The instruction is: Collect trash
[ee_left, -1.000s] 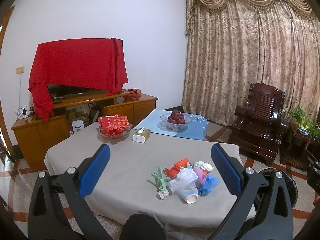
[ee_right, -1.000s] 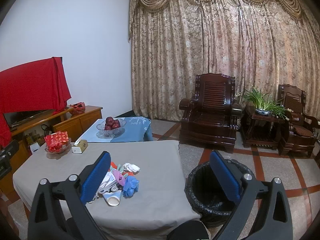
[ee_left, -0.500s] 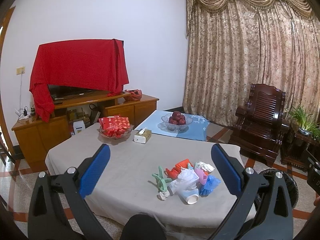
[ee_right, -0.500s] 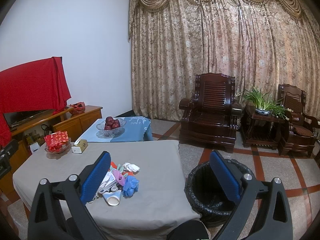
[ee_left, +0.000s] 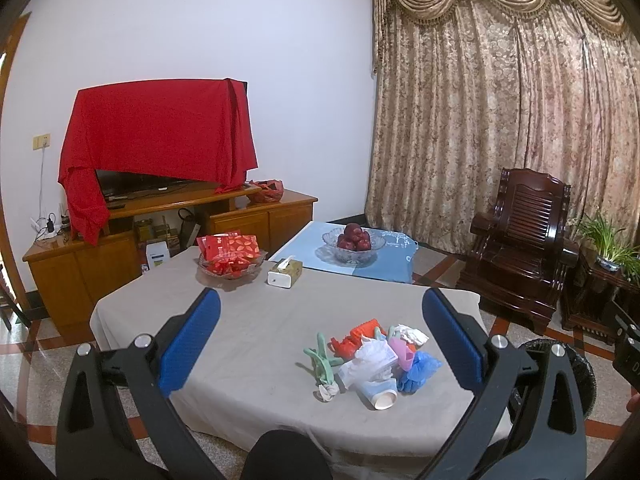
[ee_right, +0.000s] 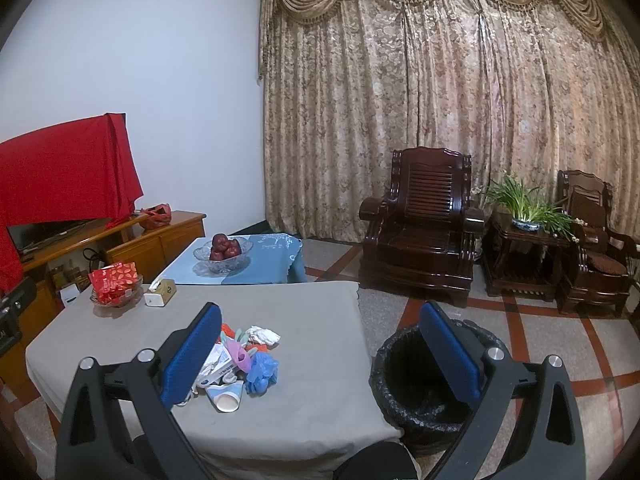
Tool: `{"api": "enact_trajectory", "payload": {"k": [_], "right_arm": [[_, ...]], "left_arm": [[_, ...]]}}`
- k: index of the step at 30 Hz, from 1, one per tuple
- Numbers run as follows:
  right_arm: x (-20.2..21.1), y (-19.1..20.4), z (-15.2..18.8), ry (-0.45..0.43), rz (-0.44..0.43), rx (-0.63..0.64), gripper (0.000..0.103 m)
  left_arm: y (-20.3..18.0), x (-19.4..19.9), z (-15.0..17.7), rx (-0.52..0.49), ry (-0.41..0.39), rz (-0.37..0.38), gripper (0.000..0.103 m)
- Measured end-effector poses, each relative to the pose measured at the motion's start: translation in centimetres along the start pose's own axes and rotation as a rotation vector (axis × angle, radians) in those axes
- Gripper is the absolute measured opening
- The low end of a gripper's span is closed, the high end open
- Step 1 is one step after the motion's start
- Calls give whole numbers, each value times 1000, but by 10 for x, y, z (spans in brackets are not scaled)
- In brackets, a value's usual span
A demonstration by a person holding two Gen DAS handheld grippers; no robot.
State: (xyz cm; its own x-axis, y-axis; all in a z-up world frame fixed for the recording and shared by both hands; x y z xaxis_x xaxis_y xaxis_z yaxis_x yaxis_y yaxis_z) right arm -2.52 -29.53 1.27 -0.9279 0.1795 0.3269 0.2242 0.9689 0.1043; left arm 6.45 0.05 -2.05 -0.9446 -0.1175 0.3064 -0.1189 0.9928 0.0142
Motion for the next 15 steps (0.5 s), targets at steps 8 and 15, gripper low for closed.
{"api": "enact_trajectory", "payload": {"k": [8, 15], "right_arm": [[-1, 1, 0, 2, -1, 1, 97], [-18, 6, 5, 40, -6, 12, 97]], "left_arm": [[1, 0, -1, 2, 2, -2, 98], [5, -18, 7, 4, 63, -16, 98]]}}
Point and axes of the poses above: each gripper's, at about its wrist camera, not at the fingertips, and x roughly against the way its jaws point, y to its left, z to its underside, the point moved 7 cm from there along -x, roughly the way its jaws point, and after that the axes turned 8 degrees about -z, right-handed, at the moved point
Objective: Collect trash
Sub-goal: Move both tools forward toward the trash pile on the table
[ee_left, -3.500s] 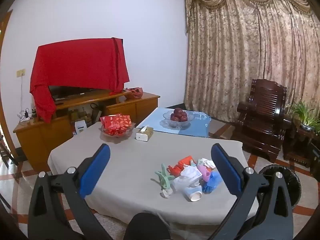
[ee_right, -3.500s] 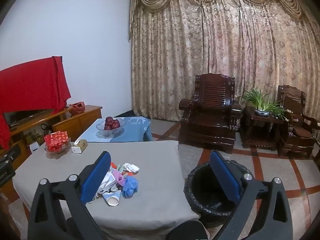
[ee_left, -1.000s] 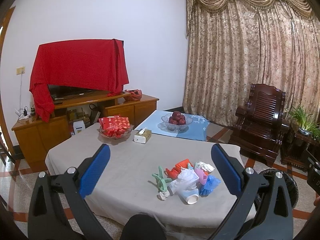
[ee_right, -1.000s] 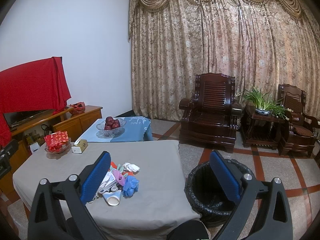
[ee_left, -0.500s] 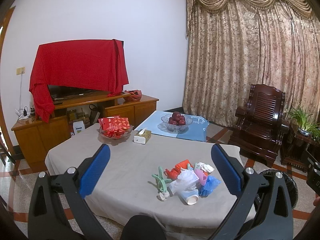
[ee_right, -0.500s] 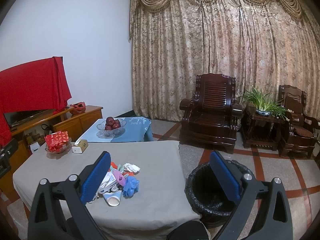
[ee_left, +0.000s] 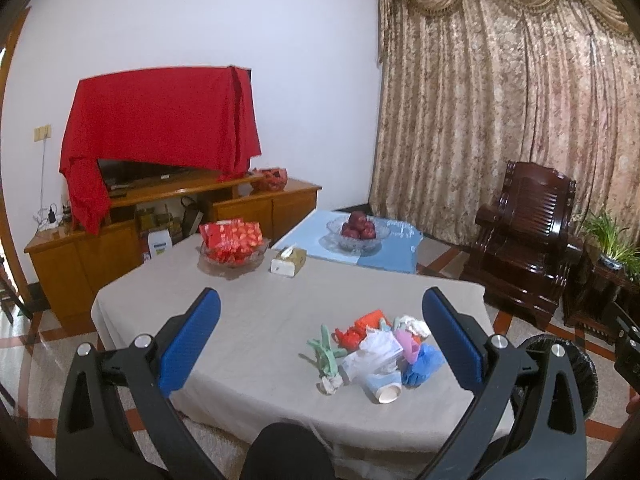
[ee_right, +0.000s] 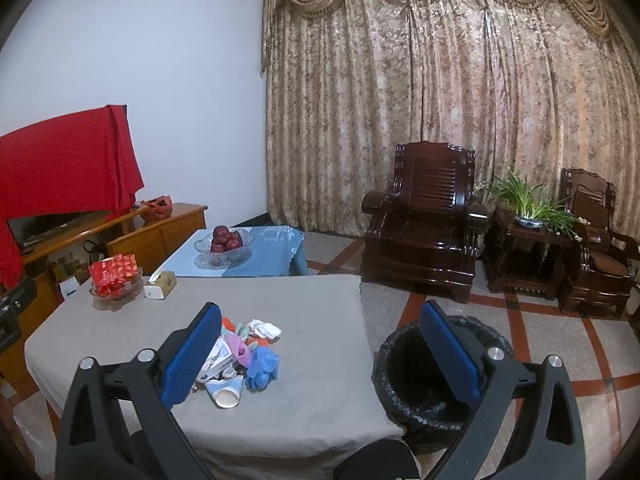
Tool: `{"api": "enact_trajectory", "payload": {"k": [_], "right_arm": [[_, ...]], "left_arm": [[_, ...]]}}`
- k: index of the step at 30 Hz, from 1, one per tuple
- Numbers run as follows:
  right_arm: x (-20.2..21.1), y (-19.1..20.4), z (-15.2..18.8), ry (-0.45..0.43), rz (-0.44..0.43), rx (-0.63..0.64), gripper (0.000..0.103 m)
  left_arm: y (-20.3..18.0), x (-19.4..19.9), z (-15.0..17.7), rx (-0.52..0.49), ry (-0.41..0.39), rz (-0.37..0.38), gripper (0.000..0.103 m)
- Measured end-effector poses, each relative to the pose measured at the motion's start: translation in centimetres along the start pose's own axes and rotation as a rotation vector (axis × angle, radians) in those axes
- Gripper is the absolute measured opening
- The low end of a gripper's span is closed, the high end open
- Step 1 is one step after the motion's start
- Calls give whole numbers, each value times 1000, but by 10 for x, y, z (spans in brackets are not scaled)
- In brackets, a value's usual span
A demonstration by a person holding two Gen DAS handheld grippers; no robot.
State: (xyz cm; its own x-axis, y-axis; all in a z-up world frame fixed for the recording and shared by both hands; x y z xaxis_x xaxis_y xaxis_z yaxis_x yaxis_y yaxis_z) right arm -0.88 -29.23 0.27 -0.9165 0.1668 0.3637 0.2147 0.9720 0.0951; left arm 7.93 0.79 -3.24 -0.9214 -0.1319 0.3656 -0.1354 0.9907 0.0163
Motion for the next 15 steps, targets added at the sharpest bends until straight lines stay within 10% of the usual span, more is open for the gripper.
{"api": "enact_trajectory", "payload": {"k": [15], "right_arm": [[-90, 24, 40, 170, -63, 32, 97]], "left_arm": [[1, -91, 58, -56, 207, -20, 98]]}}
Point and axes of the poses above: each gripper's, at about its wrist camera, not at the fingertips, and x roughly against the way its jaws point, y to its left, z to its underside, the point moved 7 cm from there along -x, roughly the way its jaws point, and after that the axes turned 8 degrees about -z, right-handed, at the moved point
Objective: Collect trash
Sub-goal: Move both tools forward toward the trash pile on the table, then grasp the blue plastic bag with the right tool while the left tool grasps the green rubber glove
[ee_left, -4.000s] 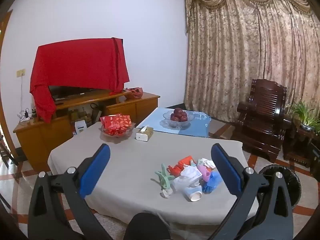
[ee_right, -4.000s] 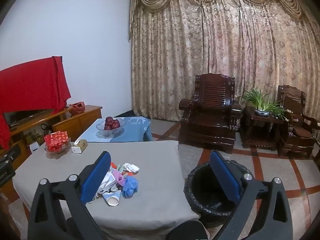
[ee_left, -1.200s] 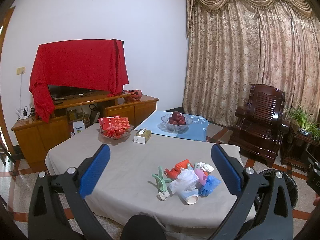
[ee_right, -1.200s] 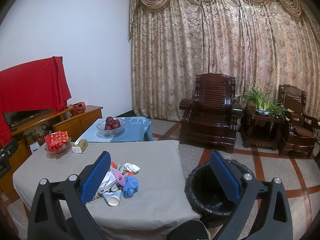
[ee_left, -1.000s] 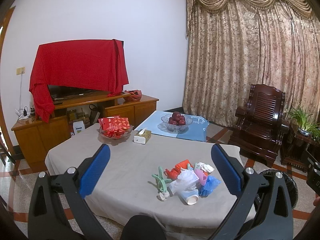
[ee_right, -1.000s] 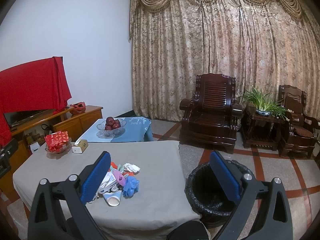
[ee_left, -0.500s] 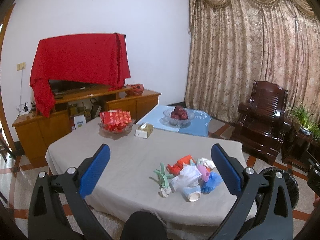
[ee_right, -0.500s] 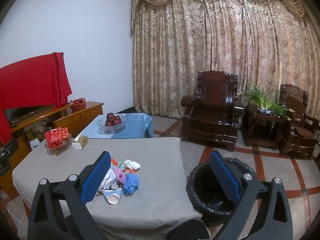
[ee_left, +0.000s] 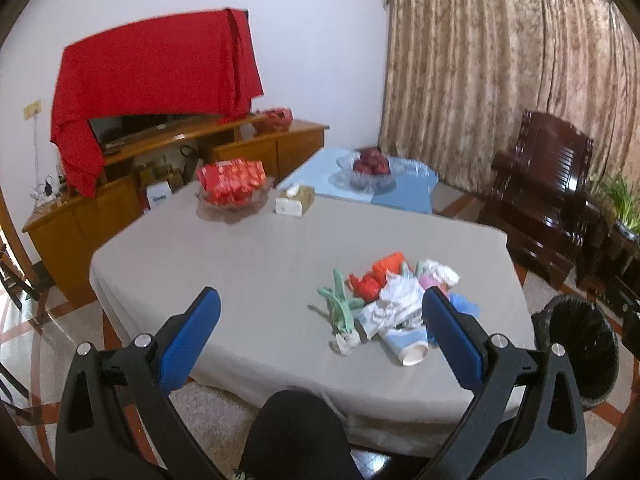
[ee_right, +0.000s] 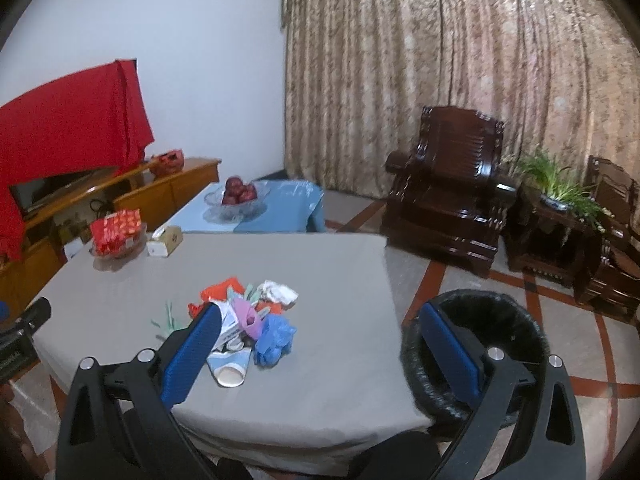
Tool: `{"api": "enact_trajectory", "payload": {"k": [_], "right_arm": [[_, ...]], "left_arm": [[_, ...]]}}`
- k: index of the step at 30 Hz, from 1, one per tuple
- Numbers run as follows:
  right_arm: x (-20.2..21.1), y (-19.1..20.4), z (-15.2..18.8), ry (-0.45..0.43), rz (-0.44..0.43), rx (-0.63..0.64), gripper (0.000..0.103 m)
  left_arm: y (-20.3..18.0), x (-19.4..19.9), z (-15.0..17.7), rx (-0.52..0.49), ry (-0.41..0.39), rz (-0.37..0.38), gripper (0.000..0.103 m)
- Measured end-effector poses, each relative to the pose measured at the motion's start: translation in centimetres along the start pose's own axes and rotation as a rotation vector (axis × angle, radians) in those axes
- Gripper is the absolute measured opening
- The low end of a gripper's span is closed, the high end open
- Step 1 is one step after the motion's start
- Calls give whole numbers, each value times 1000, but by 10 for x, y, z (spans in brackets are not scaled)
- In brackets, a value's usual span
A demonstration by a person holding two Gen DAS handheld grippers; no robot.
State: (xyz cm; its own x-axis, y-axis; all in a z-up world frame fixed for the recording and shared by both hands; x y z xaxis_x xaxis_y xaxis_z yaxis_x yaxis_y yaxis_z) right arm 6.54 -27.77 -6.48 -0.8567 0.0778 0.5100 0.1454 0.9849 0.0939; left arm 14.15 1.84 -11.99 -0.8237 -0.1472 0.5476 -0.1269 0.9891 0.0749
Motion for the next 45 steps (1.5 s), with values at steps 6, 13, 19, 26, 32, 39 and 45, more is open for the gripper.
{"api": "enact_trajectory", "payload": {"k": [6, 13, 19, 26, 32, 39, 45], "right_arm": [[-47, 8, 16, 91, -42, -1, 97], [-101, 13, 38, 186, -82, -12, 94], [-142, 18, 54, 255, -115, -23, 86], [-196, 26, 76, 318, -142, 2, 75], [-236, 26, 88, 356, -140, -11, 73], [-271, 26, 99, 403, -143, -14, 69], [-291, 28, 114, 463, -163, -21, 49]], "left_arm": [[-8, -48, 23, -22, 88, 27, 98], [-20, -95, 45, -36, 170, 43, 98], [-32, -124, 54, -26, 181, 59, 98], [-45, -163, 69, -25, 235, 82, 98], [-49, -194, 77, -31, 265, 70, 98], [-57, -229, 90, -53, 323, 46, 98], [-60, -251, 104, -78, 370, 32, 98]]}}
Point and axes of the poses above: each gripper's, at about its wrist camera, not at the fingertips, and x roughly against the way its jaws point, y to its left, z to its underside, the point moved 7 cm from there along -x, roughly the way its jaws point, and after that the axes turned 8 degrees about -z, right-handed, at the moved point
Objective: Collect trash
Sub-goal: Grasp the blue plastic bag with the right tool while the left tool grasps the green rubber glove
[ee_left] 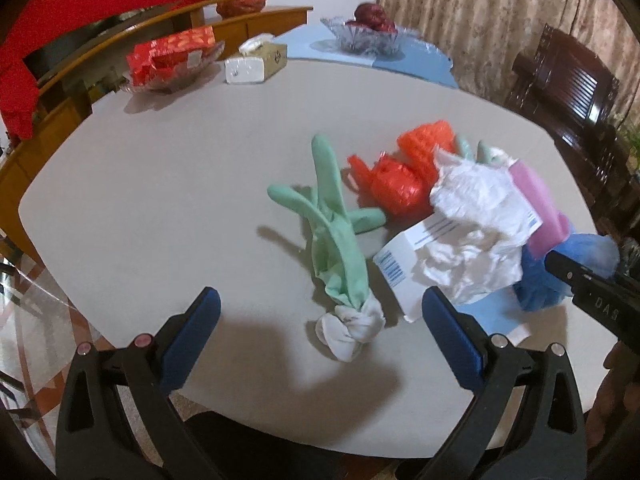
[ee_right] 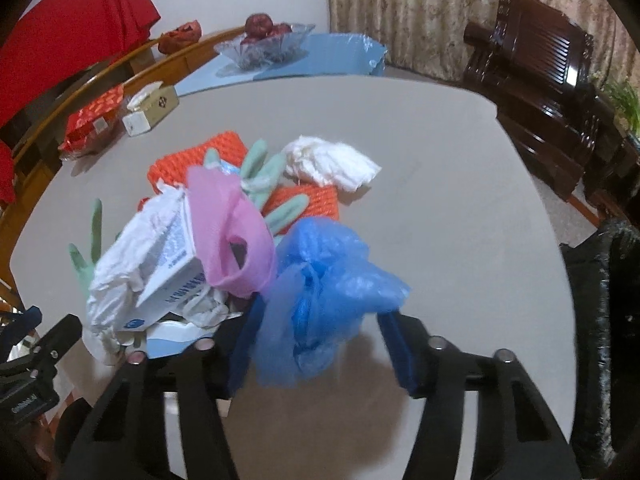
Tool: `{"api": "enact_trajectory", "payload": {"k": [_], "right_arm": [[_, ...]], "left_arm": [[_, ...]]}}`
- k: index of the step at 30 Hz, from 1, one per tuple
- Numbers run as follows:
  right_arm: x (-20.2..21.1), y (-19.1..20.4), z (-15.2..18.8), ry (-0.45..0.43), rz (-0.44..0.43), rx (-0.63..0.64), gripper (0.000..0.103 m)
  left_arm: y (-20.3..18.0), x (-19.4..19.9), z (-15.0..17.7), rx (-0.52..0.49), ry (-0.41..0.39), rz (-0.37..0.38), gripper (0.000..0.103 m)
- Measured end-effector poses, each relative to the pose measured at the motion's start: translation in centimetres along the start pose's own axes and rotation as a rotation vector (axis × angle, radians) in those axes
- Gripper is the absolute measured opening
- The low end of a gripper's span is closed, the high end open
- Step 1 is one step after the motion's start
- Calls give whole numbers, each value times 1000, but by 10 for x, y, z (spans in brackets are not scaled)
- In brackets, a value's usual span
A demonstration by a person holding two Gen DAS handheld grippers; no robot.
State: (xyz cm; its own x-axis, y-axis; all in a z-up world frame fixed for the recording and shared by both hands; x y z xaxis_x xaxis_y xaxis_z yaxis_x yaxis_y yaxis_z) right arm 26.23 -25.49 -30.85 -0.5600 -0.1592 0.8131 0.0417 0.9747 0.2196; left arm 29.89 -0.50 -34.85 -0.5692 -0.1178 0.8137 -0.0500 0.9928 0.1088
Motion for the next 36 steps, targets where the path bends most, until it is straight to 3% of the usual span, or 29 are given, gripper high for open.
{"api": "enact_trajectory", "payload": {"k": [1, 6, 9, 10, 14, 16, 19, 21, 23, 24, 36], "right_arm": [[-4, 0, 1, 13, -9, 0, 41], [-7, 3, -1, 12, -28, 11, 30], [-4, 1, -2, 10, -33, 9, 28], [-3, 0, -3, 8, -32, 6, 28], [3, -1, -5, 0, -38, 2, 27], [5, 0, -6, -2, -39, 6, 26], [10, 0, -6, -9, -37, 8, 24], [13, -1, -8, -15, -35, 9, 24], [16, -2, -8, -20, -35, 9, 23], [18, -3, -9, -25, -34, 8, 23], [41, -2, -13, -69, -39, 18, 22]], "left_arm": [[0, -4, 1, -1, 8, -4, 98], [2, -21, 6, -3, 50, -13, 96], [1, -27, 10, -2, 79, -1, 78], [1, -29, 12, -4, 89, 8, 77], [-5, -33, 16, -23, 86, 12, 80], [-8, -38, 18, -42, 87, 1, 86], [-12, -42, 21, -50, 94, 12, 84], [-16, -40, 22, -72, 83, 26, 74], [-25, -35, 21, -96, 75, 79, 50], [-29, -32, 21, -106, 70, 96, 33], [-14, 9, 7, -73, -39, 53, 25]]}}
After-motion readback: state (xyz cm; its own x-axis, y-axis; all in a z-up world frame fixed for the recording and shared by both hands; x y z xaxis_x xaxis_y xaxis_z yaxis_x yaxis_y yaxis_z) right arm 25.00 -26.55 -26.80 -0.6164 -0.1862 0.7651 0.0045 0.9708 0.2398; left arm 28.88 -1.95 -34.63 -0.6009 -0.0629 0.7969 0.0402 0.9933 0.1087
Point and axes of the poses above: each gripper's, at about its wrist camera, not at the fingertips, and x roughly against the way its jaws point, y to its left, z to its underside, the point moved 7 cm from there along -x, roughly the way its jaws point, and after that the axes turned 8 degrees about -z, right-handed, at the moved point
